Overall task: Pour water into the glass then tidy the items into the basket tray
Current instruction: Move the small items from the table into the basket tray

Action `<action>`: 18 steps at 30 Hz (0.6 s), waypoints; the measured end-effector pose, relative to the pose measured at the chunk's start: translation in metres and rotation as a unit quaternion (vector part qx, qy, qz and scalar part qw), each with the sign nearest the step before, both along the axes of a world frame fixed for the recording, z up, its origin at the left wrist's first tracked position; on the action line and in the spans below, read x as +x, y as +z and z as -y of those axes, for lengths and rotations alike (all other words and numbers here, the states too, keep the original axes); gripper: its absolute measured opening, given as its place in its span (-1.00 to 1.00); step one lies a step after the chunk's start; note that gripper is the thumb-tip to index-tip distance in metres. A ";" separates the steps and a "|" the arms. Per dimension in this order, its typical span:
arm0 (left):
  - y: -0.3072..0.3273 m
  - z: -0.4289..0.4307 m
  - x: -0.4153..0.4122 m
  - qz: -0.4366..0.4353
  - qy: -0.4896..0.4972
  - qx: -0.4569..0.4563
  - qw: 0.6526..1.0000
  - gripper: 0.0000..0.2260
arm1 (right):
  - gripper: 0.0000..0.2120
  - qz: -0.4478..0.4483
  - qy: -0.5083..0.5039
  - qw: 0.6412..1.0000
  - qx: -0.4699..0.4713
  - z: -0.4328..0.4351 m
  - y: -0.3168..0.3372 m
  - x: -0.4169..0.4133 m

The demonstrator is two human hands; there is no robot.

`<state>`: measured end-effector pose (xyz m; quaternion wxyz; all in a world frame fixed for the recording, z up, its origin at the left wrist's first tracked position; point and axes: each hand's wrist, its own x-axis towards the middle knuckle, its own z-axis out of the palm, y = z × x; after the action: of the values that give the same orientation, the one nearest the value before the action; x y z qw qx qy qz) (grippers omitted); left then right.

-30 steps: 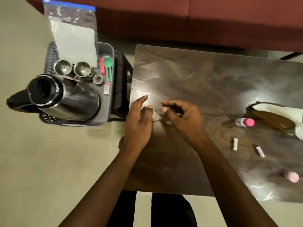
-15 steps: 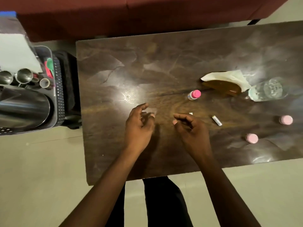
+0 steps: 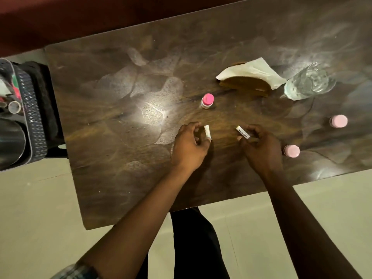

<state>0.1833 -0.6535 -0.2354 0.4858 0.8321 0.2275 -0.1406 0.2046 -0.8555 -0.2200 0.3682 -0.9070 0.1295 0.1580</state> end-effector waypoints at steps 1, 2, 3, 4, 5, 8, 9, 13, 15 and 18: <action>-0.002 0.005 0.003 0.000 -0.001 0.006 1.000 -0.58 | -0.68 -0.001 0.001 1.000 -0.002 0.003 -0.003 0.003; -0.004 0.009 0.006 0.002 -0.001 0.010 1.000 -0.60 | -0.68 -0.004 0.002 1.000 -0.003 0.005 -0.006 0.006; -0.005 0.012 0.008 0.007 0.002 0.014 1.000 -0.61 | -0.68 -0.007 0.004 1.000 -0.011 0.005 -0.010 0.009; -0.007 0.015 0.011 0.010 0.005 0.019 1.000 -0.62 | -0.68 -0.010 0.007 1.000 -0.023 0.007 -0.015 0.012; -0.008 0.018 0.014 0.013 0.008 0.023 1.000 -0.62 | -0.66 -0.012 0.014 0.999 -0.039 0.009 -0.020 0.015; -0.013 0.021 0.020 0.016 0.008 0.031 0.999 -0.61 | -0.60 -0.009 0.045 0.996 -0.079 0.013 -0.034 0.019; -0.016 0.022 0.021 0.015 0.005 0.033 0.999 -0.59 | -0.61 -0.003 0.054 0.995 -0.086 0.015 -0.037 0.019; -0.024 0.026 0.023 0.007 -0.006 0.062 0.998 -0.55 | -0.72 0.011 0.069 0.992 -0.101 0.016 -0.039 0.021; -0.026 0.027 0.023 0.003 -0.004 0.077 0.997 -0.61 | -0.78 0.014 0.076 0.992 -0.099 0.015 -0.038 0.021; -0.028 0.028 0.022 -0.005 0.009 0.072 0.997 -0.66 | -0.82 0.007 0.078 0.993 -0.088 0.016 -0.035 0.021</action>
<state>0.2055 -0.6816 -0.2635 0.4248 0.8623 0.2466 -0.1233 0.2252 -0.8716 -0.2550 0.2743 -0.9443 0.0690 0.1683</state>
